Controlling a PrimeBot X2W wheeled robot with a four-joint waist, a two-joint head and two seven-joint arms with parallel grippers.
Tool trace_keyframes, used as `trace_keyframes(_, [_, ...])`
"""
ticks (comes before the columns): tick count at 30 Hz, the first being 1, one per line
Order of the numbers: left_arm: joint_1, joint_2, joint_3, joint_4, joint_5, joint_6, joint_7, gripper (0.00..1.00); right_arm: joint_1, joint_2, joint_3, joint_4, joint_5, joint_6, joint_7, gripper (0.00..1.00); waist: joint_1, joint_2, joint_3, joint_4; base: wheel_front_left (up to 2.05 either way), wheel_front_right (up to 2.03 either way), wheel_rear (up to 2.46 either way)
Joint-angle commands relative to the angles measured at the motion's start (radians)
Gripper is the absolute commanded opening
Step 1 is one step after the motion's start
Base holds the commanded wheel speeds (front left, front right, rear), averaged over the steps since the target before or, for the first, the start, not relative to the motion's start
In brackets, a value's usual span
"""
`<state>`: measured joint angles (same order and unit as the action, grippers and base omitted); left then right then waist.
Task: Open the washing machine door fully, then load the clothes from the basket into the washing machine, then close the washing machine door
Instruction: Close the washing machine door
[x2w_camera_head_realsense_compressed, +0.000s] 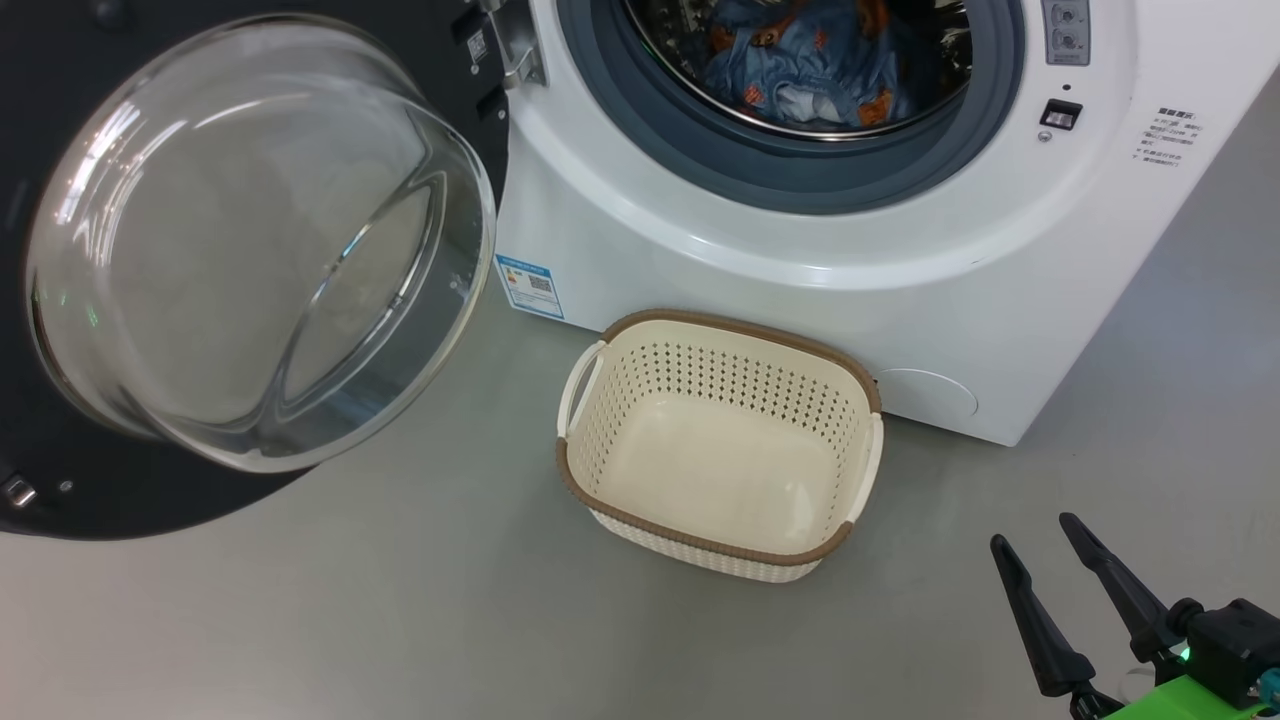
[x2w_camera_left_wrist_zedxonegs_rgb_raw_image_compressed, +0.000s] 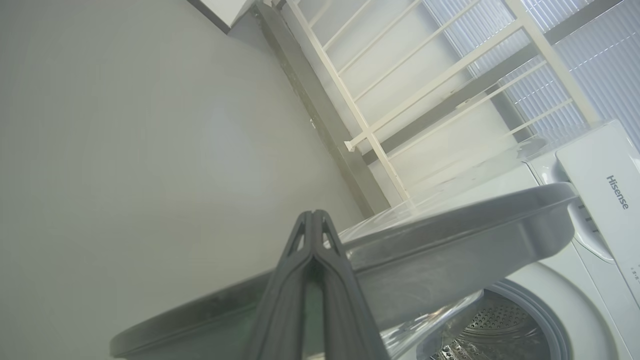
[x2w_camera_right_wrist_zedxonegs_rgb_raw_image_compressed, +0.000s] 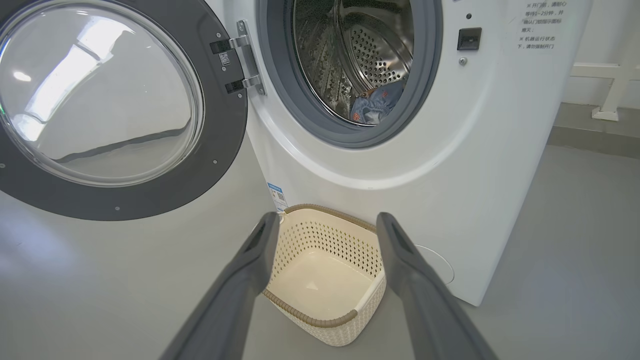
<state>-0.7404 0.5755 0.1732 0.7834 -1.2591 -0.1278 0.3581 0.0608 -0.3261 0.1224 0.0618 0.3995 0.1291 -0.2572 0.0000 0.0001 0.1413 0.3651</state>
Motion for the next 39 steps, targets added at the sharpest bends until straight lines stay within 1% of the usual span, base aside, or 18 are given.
trace_keyframes(1, [-0.016,0.074,0.022,-0.019,-0.012,-0.003,0.016,0.0,-0.02,-0.026,0.023,-0.021,0.0,0.002,-0.005,1.0,0.0,-0.0001,-0.002,-0.003,0.0,0.0,0.0])
trace_keyframes(12, [0.032,0.062,-0.01,-0.021,-0.055,-0.003,0.099,0.0,-0.009,-0.022,0.024,-0.013,-0.001,0.002,-0.005,1.0,0.0,-0.0001,-0.033,-0.01,0.0,0.0,0.0])
trace_keyframes(19, [0.065,0.051,-0.032,-0.088,-0.1,-0.003,0.185,0.0,-0.004,-0.016,0.028,-0.013,-0.002,0.002,-0.005,1.0,0.0,-0.0001,-0.039,-0.009,0.0,0.0,0.0])
trace_keyframes(27, [0.094,0.047,-0.048,-0.158,-0.135,-0.003,0.236,0.0,0.001,-0.009,0.034,-0.013,-0.003,0.002,-0.005,1.0,0.0,-0.0001,-0.047,-0.014,0.0,0.0,0.0])
trace_keyframes(34, [0.121,0.05,-0.085,-0.244,-0.188,-0.003,0.351,0.0,0.006,-0.003,0.029,-0.01,-0.003,0.002,-0.005,1.0,0.0,-0.0001,-0.057,-0.02,0.0,0.0,0.0])
trace_keyframes(39, [0.155,0.06,-0.121,-0.353,-0.23,-0.003,0.451,0.0,0.008,0.004,0.024,-0.01,-0.004,0.002,-0.005,1.0,0.0,-0.0001,-0.063,-0.024,0.0,0.0,0.0])
